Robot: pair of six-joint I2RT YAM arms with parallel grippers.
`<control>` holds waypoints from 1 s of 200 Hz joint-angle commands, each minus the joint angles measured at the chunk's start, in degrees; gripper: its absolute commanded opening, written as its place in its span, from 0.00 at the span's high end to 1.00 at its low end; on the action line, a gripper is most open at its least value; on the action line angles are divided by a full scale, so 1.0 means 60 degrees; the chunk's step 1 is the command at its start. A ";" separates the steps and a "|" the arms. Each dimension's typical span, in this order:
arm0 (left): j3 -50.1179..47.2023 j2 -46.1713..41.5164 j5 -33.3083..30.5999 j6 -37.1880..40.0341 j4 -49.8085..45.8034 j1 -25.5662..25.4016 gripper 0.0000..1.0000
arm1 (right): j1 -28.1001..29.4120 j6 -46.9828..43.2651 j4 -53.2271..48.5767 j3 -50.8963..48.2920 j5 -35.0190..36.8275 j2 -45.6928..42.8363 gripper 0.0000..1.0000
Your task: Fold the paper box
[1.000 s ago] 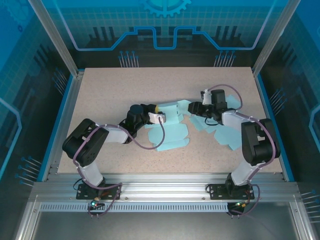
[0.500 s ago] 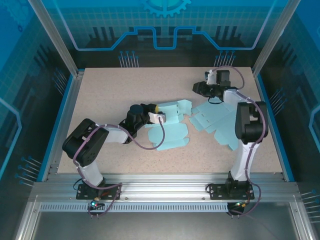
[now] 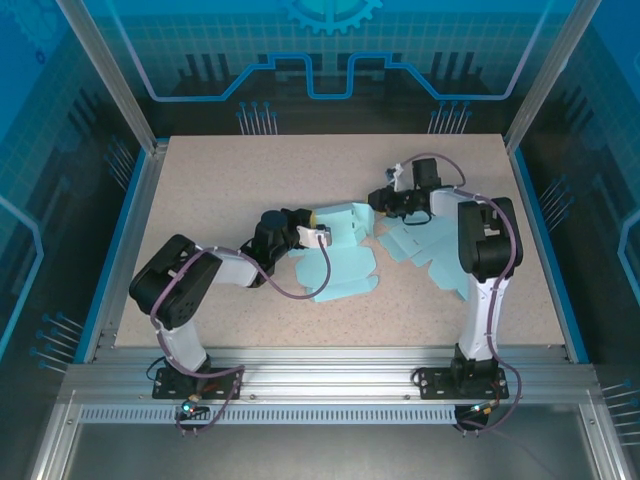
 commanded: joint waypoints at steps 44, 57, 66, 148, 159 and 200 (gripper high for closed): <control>0.0191 0.0295 -0.0085 0.0110 0.0267 0.0161 1.00 | 0.0346 -0.0402 0.0950 -0.1383 -0.0250 -0.1323 0.68; 0.0187 0.0349 -0.0103 0.0092 0.0314 0.0186 1.00 | 0.0378 -0.0369 0.1201 -0.1654 -0.0215 -0.1442 0.68; 0.0191 0.0374 -0.0084 0.0061 0.0323 0.0192 1.00 | 0.0379 -0.0337 0.1354 -0.1816 -0.0222 -0.1507 0.68; -0.0023 0.0714 -0.0144 0.0365 0.1387 0.0192 1.00 | 0.0638 -0.0258 0.2289 -0.2734 -0.0232 -0.2076 0.66; -0.0140 0.0900 -0.0275 0.0613 0.2149 0.0161 1.00 | 0.0648 -0.0350 0.2285 -0.2778 -0.0191 -0.2159 0.66; -0.0234 0.1432 -0.0328 0.1238 0.3667 0.0087 1.00 | 0.0736 -0.0834 0.2315 -0.2981 -0.0193 -0.2461 0.65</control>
